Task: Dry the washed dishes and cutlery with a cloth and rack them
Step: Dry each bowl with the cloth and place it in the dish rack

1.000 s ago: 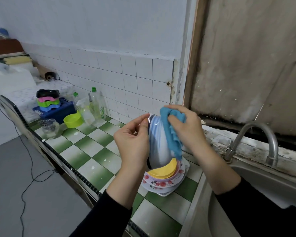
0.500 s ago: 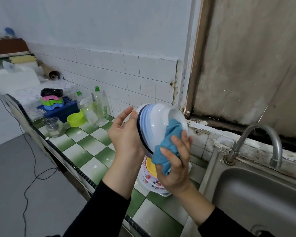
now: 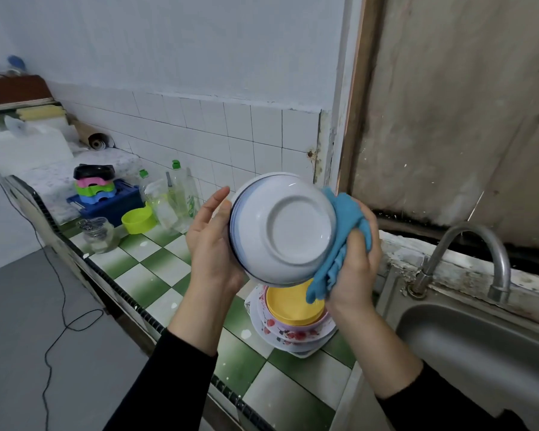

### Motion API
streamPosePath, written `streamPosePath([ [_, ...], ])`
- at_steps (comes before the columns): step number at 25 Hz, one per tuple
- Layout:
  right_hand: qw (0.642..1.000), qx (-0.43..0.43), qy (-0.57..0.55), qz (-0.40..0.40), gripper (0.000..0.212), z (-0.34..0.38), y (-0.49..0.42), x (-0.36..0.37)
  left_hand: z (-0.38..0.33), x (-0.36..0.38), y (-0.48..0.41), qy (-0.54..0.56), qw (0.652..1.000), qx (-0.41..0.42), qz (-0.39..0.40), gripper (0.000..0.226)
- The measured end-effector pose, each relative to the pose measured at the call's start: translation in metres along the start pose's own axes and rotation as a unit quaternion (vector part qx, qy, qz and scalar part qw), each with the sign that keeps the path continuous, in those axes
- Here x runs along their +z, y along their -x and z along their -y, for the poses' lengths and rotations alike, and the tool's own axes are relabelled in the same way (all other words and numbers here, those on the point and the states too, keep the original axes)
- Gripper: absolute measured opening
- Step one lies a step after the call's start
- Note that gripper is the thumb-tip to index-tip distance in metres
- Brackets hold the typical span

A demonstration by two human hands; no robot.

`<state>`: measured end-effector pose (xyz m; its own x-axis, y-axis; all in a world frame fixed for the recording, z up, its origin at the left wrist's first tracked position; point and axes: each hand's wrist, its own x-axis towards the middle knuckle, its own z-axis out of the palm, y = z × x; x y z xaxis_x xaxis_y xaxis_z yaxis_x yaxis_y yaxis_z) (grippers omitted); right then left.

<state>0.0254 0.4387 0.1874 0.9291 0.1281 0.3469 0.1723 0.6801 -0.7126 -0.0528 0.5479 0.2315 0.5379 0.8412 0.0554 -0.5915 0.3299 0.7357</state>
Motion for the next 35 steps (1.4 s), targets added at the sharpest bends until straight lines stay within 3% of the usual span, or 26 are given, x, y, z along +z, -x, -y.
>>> streamPosePath([
  [3, 0.996, 0.077, 0.004, -0.037, 0.016, 0.011, -0.018, 0.006, 0.005, -0.002, 0.006, -0.083, 0.994, 0.076, 0.015, 0.024],
  [5, 0.996, 0.047, 0.019, -0.068, 0.008, 0.016, -0.024, 0.009, 0.009, -0.002, 0.009, -0.153, 0.985, 0.077, -0.008, 0.024],
  [7, 0.997, -0.041, 0.044, -0.050, 0.011, 0.019, -0.026, 0.010, 0.007, -0.004, 0.010, -0.244, 0.970, 0.000, -0.017, 0.020],
  [9, 0.987, -0.135, 0.079, 0.024, 0.020, 0.017, -0.027, 0.006, 0.002, -0.008, 0.010, -0.310, 0.937, -0.163, 0.003, 0.037],
  [11, 0.965, -0.202, 0.101, 0.130, 0.019, 0.016, -0.022, 0.003, -0.001, -0.009, 0.010, -0.266, 0.912, -0.310, 0.040, 0.054],
  [13, 0.957, -0.179, 0.128, 0.191, 0.019, 0.019, -0.016, 0.003, -0.001, -0.011, 0.010, -0.187, 0.917, -0.347, 0.056, 0.039],
  [14, 0.965, -0.123, 0.138, 0.187, 0.017, 0.021, -0.016, 0.004, -0.001, -0.011, 0.010, -0.161, 0.926, -0.338, 0.046, 0.029],
  [16, 0.982, 0.050, 0.147, 0.111, 0.013, 0.020, -0.022, 0.006, 0.001, -0.013, 0.009, -0.146, 0.945, -0.293, 0.018, 0.035],
  [18, 0.957, 0.200, 0.196, 0.075, 0.011, 0.016, -0.027, 0.012, 0.005, -0.014, 0.014, -0.206, 0.951, -0.228, 0.035, 0.031],
  [20, 0.920, 0.294, 0.234, 0.117, 0.021, 0.008, -0.019, 0.022, 0.016, -0.015, 0.019, -0.256, 0.946, -0.180, 0.083, 0.027],
  [22, 0.890, 0.301, 0.274, 0.207, 0.036, -0.002, 0.002, 0.023, 0.026, -0.017, 0.020, -0.258, 0.949, -0.142, 0.112, 0.028],
  [24, 0.838, 0.248, 0.360, 0.326, 0.040, -0.005, 0.012, 0.018, 0.028, -0.022, 0.017, -0.244, 0.957, -0.113, 0.114, 0.030],
  [25, 0.832, 0.246, 0.349, 0.354, 0.039, -0.005, 0.011, 0.015, 0.027, -0.026, 0.014, -0.236, 0.959, -0.106, 0.114, 0.031],
  [26, 0.846, 0.257, 0.316, 0.344, 0.039, -0.004, 0.008, 0.015, 0.026, -0.029, 0.012, -0.233, 0.960, -0.105, 0.118, 0.032],
  [29, 0.919, 0.234, 0.239, 0.208, 0.038, -0.009, 0.007, 0.021, 0.028, -0.030, 0.011, -0.225, 0.959, -0.106, 0.132, 0.032],
  [31, 0.917, 0.208, 0.220, 0.259, 0.040, -0.013, 0.010, 0.022, 0.026, -0.030, 0.006, -0.207, 0.965, -0.100, 0.125, 0.031],
  [33, 0.848, 0.218, 0.240, 0.418, 0.047, -0.001, 0.007, 0.020, 0.019, -0.033, -0.002, -0.194, 0.969, -0.125, 0.091, 0.033],
  [35, 0.728, 0.177, 0.349, 0.564, 0.048, 0.018, -0.010, 0.014, 0.012, -0.039, -0.009, -0.194, 0.965, -0.168, 0.062, 0.037],
])
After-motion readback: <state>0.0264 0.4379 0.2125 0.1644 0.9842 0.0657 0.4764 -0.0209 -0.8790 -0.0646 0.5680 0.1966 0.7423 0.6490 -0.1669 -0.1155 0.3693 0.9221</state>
